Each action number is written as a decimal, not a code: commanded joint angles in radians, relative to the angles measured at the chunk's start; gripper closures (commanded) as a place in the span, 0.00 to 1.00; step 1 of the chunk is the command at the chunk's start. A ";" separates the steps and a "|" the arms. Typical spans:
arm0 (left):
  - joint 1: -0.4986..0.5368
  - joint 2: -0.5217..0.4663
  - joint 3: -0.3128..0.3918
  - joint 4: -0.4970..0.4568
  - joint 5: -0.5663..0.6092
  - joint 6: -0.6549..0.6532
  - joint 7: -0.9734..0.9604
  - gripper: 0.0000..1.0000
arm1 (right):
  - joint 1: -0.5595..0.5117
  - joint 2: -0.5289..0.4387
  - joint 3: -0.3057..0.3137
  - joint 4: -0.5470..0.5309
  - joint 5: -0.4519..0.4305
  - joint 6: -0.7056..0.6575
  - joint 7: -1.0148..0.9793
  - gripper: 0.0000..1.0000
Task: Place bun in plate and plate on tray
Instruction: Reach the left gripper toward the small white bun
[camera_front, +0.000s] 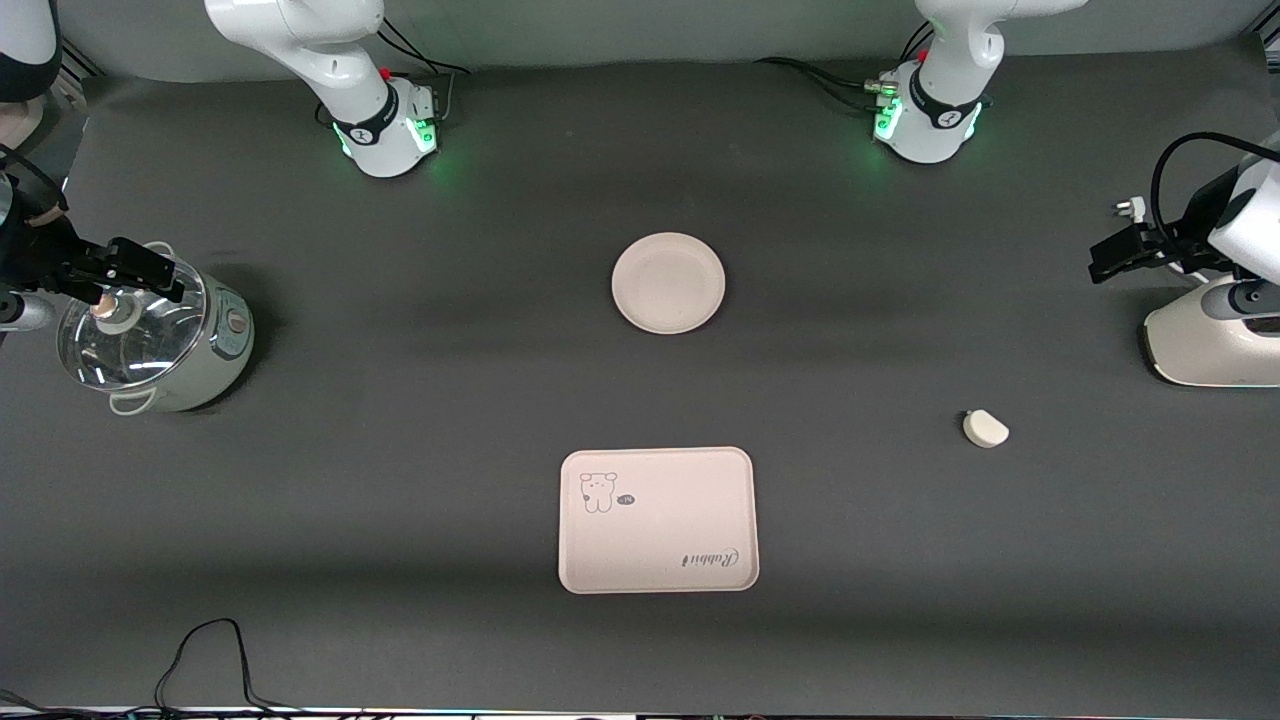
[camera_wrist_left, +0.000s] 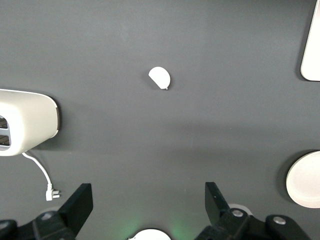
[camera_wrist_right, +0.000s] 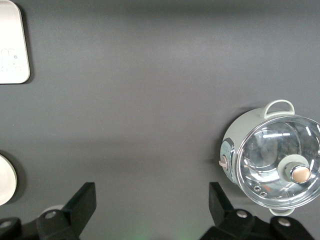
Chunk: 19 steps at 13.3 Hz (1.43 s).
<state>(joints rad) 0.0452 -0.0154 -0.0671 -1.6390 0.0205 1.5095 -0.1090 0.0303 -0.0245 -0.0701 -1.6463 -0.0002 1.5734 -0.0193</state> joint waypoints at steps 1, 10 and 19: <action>0.015 -0.008 -0.014 0.013 -0.004 -0.017 0.014 0.00 | -0.012 0.001 0.010 0.008 -0.015 0.003 -0.014 0.00; 0.018 0.024 -0.013 -0.007 0.001 -0.022 0.066 0.00 | -0.010 0.011 0.012 0.008 -0.018 0.025 -0.016 0.00; 0.041 0.089 -0.008 -0.269 0.012 0.315 0.066 0.00 | -0.010 0.011 0.012 0.002 -0.018 0.020 -0.016 0.00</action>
<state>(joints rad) 0.0789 0.0733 -0.0709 -1.8331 0.0239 1.7349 -0.0591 0.0303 -0.0151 -0.0700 -1.6486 -0.0002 1.5922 -0.0193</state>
